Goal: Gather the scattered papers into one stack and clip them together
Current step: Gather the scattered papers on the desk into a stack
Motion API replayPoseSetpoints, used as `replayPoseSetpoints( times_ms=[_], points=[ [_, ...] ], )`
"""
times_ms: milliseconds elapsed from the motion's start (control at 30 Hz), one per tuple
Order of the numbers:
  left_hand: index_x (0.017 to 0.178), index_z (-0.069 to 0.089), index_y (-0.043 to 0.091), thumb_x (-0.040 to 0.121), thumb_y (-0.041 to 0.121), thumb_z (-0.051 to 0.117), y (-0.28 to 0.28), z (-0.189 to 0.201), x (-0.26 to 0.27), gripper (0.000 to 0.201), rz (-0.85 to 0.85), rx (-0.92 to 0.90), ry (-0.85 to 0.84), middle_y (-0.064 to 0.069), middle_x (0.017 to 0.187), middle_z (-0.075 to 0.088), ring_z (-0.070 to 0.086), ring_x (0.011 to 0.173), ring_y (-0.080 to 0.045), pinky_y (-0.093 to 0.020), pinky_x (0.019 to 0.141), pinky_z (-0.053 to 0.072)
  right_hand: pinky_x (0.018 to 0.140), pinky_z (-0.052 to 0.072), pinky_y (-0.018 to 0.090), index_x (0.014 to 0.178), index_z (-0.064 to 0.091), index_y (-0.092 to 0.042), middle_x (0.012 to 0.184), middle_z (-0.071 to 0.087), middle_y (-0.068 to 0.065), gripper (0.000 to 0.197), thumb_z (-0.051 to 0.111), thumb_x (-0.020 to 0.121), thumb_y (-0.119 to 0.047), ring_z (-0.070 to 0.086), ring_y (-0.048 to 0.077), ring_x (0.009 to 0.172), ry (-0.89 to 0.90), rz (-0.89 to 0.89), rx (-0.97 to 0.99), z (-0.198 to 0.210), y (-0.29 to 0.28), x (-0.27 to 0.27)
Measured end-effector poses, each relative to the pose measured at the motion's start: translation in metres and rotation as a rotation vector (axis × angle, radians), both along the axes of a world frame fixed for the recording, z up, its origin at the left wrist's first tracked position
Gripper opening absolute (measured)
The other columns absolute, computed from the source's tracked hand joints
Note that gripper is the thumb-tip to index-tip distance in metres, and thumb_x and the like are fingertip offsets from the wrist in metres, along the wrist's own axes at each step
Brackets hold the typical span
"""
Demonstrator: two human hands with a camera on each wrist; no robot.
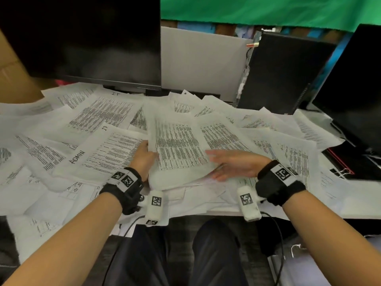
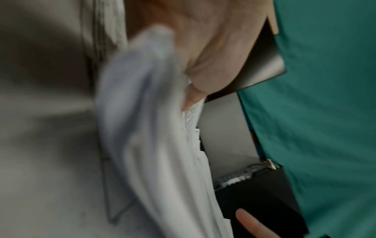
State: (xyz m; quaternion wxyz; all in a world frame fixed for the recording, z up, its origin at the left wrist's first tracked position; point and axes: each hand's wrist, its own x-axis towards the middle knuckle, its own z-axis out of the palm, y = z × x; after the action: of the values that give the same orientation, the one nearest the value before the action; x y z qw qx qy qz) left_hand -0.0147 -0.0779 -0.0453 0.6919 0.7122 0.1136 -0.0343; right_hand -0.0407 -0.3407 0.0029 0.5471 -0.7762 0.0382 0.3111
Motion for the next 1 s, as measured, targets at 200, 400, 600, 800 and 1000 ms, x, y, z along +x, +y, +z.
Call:
replayPoseSetpoints(
  times_ms=[200,400,600,800,1000],
  points=[
    [0.124,0.043,0.026,0.094,0.001,0.043,-0.013,0.069,-0.026,0.040,-0.077,0.012,-0.375,0.011,0.104,0.057,0.058,0.087,-0.005,-0.020,0.069,0.048,0.105,0.047,0.042,0.147,0.039,-0.010,0.137,0.059,0.009,0.072,0.068,0.088,-0.040,0.058,0.028,0.124,-0.260,-0.303,0.184,0.027,-0.013,0.017],
    [0.119,0.039,0.024,0.092,0.002,0.048,-0.020,0.138,-0.037,0.036,-0.127,0.104,-0.784,0.010,0.108,0.054,0.057,0.091,0.003,-0.020,0.080,0.052,0.094,0.054,0.044,0.126,0.059,-0.007,0.121,0.069,0.011,0.033,0.062,0.093,-0.009,0.068,0.026,0.109,-0.689,-0.377,0.443,0.081,0.011,0.001],
    [0.108,0.058,0.030,0.080,0.030,0.064,-0.012,0.120,-0.014,0.030,-0.268,-0.135,-0.464,0.005,0.116,0.064,0.059,0.114,-0.017,-0.043,0.102,0.043,0.094,0.054,0.030,0.125,0.058,-0.024,0.124,0.067,-0.002,0.033,0.063,0.093,-0.020,0.066,0.012,0.112,-0.711,-0.286,0.265,0.063,0.010,-0.008],
    [0.136,0.041,0.007,0.090,0.027,0.055,-0.009,0.058,0.003,0.053,-0.410,0.344,-0.123,-0.006,0.139,0.045,0.040,0.131,-0.024,-0.039,0.110,0.028,0.106,0.046,0.045,0.130,0.060,-0.016,0.124,0.068,-0.001,0.051,0.077,0.082,-0.020,0.065,0.016,0.115,-0.465,-0.301,0.157,-0.007,0.008,0.004],
    [0.134,0.045,0.016,0.085,0.055,0.058,-0.018,0.061,0.011,0.065,-0.072,0.058,-0.168,0.004,0.131,0.053,0.052,0.112,-0.014,-0.036,0.098,0.039,0.093,0.055,0.044,0.123,0.064,-0.013,0.117,0.071,0.009,0.033,0.068,0.091,-0.021,0.069,0.025,0.106,-0.544,-0.556,0.420,0.012,0.014,0.018]
  ],
)
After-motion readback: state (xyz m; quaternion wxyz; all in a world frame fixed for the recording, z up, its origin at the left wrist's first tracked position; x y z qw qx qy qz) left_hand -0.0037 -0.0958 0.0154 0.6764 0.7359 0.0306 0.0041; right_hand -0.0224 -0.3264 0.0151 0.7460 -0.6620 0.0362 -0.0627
